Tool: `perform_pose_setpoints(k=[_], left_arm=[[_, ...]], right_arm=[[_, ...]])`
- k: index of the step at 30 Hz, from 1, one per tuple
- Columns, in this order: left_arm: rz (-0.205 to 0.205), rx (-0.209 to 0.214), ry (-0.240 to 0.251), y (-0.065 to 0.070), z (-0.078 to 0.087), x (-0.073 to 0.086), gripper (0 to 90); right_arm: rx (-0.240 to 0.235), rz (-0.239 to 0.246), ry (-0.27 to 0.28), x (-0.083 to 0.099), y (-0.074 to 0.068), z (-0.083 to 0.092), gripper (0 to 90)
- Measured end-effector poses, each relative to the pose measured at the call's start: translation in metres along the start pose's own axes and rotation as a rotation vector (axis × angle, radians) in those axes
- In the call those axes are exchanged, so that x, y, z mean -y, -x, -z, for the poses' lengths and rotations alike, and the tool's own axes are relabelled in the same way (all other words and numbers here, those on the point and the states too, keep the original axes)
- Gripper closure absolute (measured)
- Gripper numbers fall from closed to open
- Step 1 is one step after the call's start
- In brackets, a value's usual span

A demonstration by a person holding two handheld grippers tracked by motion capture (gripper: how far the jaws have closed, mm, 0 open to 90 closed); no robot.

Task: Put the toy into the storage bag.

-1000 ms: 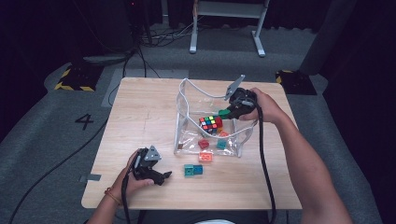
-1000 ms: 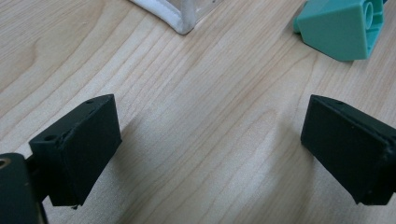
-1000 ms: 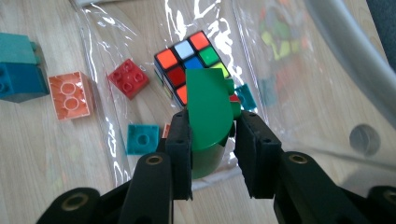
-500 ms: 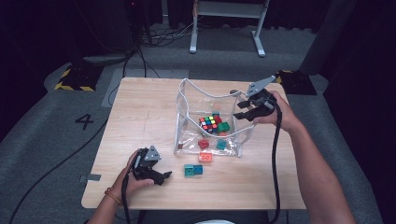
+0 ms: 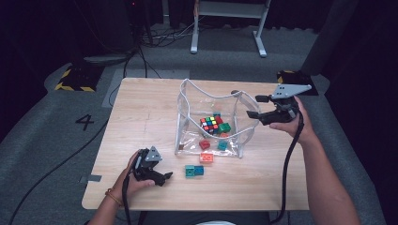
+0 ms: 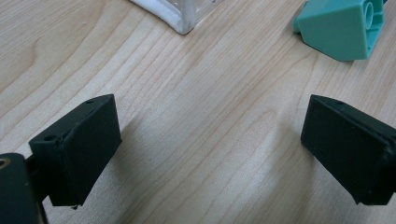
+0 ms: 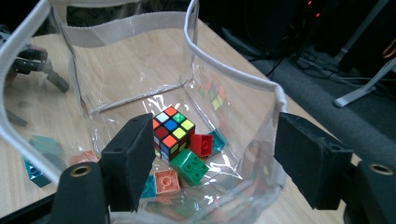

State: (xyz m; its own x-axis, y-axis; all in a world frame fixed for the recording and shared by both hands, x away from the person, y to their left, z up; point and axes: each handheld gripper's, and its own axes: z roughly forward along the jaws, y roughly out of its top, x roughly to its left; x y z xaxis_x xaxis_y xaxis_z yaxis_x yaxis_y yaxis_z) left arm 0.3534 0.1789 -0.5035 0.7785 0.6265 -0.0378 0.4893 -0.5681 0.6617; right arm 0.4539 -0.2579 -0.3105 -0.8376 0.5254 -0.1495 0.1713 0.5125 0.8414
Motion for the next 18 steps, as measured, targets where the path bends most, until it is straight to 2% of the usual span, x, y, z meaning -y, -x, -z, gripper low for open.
perform_pose_setpoints(k=[4,6,8,13,18], left_arm=[[0.0,0.0,0.0,0.0,0.0,0.0,5.0],[0.0,0.0,0.0,0.0,0.0,0.0,4.9],[0.0,0.0,-0.001,0.0,0.0,0.0,4.9],[0.0,0.0,0.0,0.0,0.0,0.0,5.0],[0.0,0.0,0.0,0.0,0.0,0.0,5.0]], right_arm=[[0.036,-0.013,0.043,0.004,-0.003,0.017,29.3],[0.064,-0.027,0.043,0.007,-0.004,0.025,29.2],[0.063,-0.028,0.059,0.011,-0.005,0.032,29.2],[0.079,-0.006,0.043,0.024,-0.011,0.044,29.3],[0.082,-0.022,0.042,0.042,-0.019,0.05,30.0]])
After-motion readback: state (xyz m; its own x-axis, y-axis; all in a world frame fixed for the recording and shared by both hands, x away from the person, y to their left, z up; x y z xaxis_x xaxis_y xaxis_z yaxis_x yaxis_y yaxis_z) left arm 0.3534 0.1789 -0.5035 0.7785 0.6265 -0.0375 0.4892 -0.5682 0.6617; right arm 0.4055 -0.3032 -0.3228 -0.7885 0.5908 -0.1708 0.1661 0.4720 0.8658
